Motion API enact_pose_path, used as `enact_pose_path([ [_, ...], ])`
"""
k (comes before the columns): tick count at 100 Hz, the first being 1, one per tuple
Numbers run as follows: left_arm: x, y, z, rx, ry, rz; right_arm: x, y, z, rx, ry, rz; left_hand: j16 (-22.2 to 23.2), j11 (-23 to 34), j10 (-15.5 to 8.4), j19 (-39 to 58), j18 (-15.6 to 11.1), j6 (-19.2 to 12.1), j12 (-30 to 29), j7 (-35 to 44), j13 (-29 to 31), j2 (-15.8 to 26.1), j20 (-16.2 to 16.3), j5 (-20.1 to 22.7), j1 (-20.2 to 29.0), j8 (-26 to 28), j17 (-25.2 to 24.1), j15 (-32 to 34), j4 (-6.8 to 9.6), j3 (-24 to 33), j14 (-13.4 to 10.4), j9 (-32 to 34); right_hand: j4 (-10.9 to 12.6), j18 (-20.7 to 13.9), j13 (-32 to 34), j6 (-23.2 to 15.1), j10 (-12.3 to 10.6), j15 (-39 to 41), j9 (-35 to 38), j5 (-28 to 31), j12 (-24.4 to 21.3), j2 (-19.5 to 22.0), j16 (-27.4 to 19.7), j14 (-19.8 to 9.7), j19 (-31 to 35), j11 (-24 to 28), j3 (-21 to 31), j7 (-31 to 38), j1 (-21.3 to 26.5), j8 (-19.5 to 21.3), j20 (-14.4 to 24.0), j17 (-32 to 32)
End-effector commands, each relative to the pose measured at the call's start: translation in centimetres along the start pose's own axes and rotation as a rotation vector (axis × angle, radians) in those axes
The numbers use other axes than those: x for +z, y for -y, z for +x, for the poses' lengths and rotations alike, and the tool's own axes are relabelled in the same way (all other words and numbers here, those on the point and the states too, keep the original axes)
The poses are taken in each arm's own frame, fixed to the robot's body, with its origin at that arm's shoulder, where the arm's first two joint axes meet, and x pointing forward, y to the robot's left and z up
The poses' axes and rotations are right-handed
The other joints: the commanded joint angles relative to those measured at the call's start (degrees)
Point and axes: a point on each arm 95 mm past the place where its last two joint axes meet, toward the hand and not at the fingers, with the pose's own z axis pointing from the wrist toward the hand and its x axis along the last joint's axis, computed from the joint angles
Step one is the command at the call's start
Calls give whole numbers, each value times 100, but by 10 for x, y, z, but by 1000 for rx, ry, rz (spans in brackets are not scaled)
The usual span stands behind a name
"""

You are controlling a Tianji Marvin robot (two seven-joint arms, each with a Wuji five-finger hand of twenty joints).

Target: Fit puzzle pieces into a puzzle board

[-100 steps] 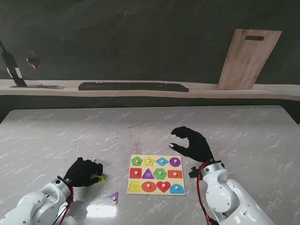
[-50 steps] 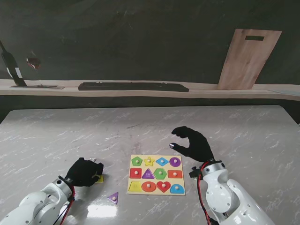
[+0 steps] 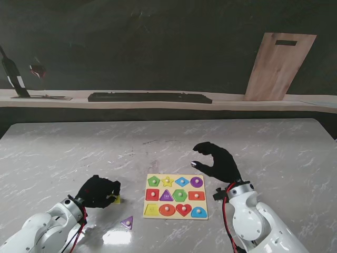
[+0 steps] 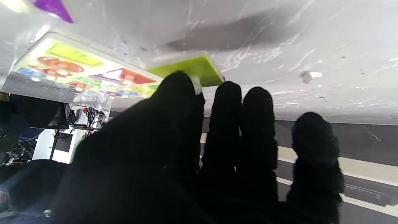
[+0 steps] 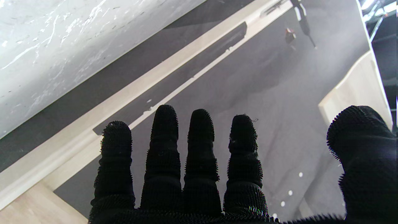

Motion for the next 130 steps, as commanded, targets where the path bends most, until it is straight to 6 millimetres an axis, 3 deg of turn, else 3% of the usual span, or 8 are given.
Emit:
enact_pose_path([
  [1,6,8,9,-11,-16,17,-3,1,4,9,-17,5,-1,116,163,280,-1001,28,18,257,124,-163,127,163,-8,-36,26,158,-99,251,-231,120,39,53,56,-109,49,53,65,-16,38,104,49,25,64,75,-84,3,-169,10,70,-78],
  [46,34,30,45,-92,-10,-54,-7,-9,1,35,-57,-41,7,172,221,281,-917,101,44,245,78,-179,127,161,23,-43,21,211,-86,280,-159,95,40,58,54,-108,48,33,67,-5,30,102,44,25,46,55,-86,-17,-153,4,66,-92],
  [92,63,20,89,-174,-24,-139,-11,-15,-3,100,-81,-64,6,196,265,270,-877,149,61,252,62,-182,131,151,35,-34,17,253,-87,300,-121,77,43,58,49,-111,49,15,74,-3,26,105,43,23,33,43,-88,-34,-133,5,66,-95],
  [130,64,7,108,-173,-19,-190,-14,-18,-1,119,-98,-77,-5,227,264,289,-858,140,46,271,73,-195,143,148,4,-26,49,291,-96,341,-118,76,43,57,61,-111,42,15,82,-1,24,111,47,20,26,39,-97,-40,-135,10,69,-93],
])
